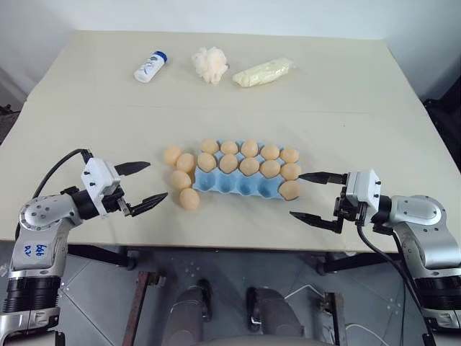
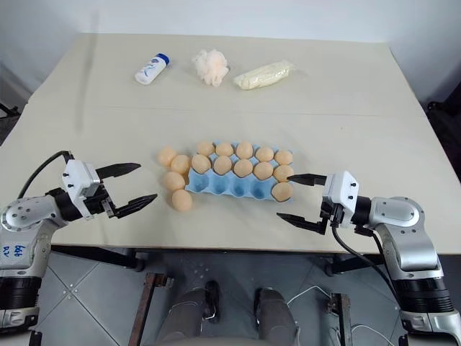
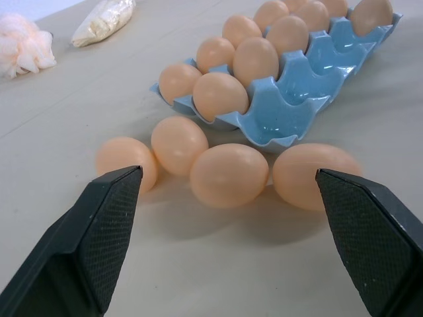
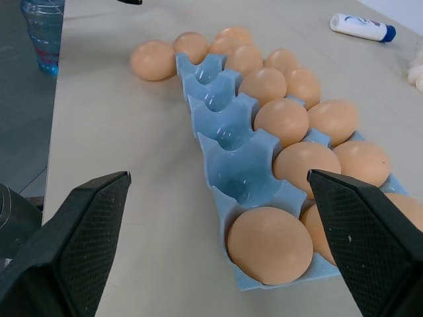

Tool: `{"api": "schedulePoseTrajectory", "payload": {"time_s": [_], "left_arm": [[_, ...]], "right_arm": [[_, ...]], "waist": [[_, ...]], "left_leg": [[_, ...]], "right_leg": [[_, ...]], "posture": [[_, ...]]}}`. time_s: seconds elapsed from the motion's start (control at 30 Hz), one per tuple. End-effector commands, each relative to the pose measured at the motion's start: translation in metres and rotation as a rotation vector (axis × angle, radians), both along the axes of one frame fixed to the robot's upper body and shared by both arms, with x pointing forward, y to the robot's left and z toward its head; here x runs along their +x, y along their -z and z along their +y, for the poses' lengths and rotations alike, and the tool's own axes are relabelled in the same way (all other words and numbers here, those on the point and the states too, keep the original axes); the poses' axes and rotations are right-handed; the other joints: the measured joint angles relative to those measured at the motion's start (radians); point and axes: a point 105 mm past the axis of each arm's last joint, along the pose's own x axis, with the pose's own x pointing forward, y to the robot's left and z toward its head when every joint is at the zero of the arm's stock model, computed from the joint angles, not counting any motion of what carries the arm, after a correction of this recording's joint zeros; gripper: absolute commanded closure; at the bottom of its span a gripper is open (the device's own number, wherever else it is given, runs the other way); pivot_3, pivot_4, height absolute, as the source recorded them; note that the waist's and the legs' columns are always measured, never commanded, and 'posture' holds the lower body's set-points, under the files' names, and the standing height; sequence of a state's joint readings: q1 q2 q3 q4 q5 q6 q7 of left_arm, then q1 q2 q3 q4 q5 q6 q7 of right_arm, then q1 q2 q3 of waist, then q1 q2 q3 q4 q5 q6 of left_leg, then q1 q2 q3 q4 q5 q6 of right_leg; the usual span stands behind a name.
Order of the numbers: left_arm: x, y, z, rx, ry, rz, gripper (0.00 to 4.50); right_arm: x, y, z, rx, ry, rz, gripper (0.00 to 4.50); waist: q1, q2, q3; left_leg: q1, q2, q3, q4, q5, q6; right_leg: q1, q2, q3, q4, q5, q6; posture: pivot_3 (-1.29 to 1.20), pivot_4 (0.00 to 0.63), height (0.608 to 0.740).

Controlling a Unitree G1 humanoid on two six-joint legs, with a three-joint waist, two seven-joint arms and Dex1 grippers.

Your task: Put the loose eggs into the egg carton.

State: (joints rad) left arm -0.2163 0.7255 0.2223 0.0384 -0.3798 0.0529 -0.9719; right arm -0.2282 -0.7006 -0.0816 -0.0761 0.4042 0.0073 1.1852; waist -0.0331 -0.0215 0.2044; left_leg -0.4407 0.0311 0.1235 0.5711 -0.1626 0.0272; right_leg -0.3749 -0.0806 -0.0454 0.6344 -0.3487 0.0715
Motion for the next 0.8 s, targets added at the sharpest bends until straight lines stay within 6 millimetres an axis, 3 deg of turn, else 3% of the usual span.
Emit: {"api": "schedulePoseTrajectory", "payload": {"time_s": [0.03, 0.17, 0.3, 0.4, 0.6, 0.8], "left_arm": [[0.0, -0.012, -0.002, 0.011, 0.001, -0.052, 0.03], [0.0, -0.01, 0.008, 0.001, -0.04, -0.009, 0.03], [-0.02, 0.014, 0.041, 0.06, -0.115, 0.119, 0.03], [-0.028, 0.02, 0.045, 0.097, -0.117, 0.136, 0.03], [-0.027, 0.02, 0.008, 0.045, -0.049, 0.121, 0.03], [-0.031, 0.039, -0.037, -0.036, 0.007, 0.186, 0.03]], "right_arm": [[-0.001, -0.003, 0.005, 0.012, -0.02, -0.023, 0.0], [-0.002, -0.011, 0.017, 0.063, -0.059, -0.03, 0.0], [-0.011, -0.028, 0.044, 0.127, -0.187, -0.076, 0.0], [-0.01, -0.028, 0.047, 0.123, -0.208, -0.08, 0.0], [-0.006, -0.026, 0.049, 0.122, -0.198, -0.079, 0.0], [-0.007, -0.025, 0.044, 0.117, -0.167, -0.079, 0.0]], "waist": [[0.0, 0.0, 0.0], [-0.002, 0.0, 0.0], [-0.025, 0.0, 0.0], [-0.023, 0.0, 0.0], [-0.012, 0.0, 0.0], [-0.013, 0.001, -0.001]], "left_leg": [[0.0, 0.0, 0.0, 0.001, 0.0, 0.0], [0.0, 0.0, -0.001, 0.002, 0.0, 0.0], [0.0, 0.001, -0.001, 0.001, 0.0, 0.0], [0.0, 0.001, -0.002, 0.0, 0.0, -0.001], [-0.001, 0.0, -0.002, -0.001, -0.001, -0.001], [-0.002, -0.001, -0.001, -0.007, 0.0, -0.001]], "right_leg": [[0.0, 0.0, 0.0, 0.001, 0.0, 0.0], [0.0, 0.0, 0.0, 0.002, 0.0, 0.0], [-0.001, 0.0, 0.001, 0.003, -0.001, -0.001], [-0.002, 0.0, -0.001, 0.002, -0.001, -0.003], [-0.001, -0.003, -0.002, -0.001, -0.001, -0.002], [-0.001, -0.003, -0.002, -0.006, -0.001, -0.001]], "posture": [[0.0, 0.15, 0.74], [0.0, 0.15, 0.74], [0.0, 0.15, 0.74], [0.0, 0.15, 0.74], [0.0, 0.15, 0.74], [0.0, 0.15, 0.74]]}}
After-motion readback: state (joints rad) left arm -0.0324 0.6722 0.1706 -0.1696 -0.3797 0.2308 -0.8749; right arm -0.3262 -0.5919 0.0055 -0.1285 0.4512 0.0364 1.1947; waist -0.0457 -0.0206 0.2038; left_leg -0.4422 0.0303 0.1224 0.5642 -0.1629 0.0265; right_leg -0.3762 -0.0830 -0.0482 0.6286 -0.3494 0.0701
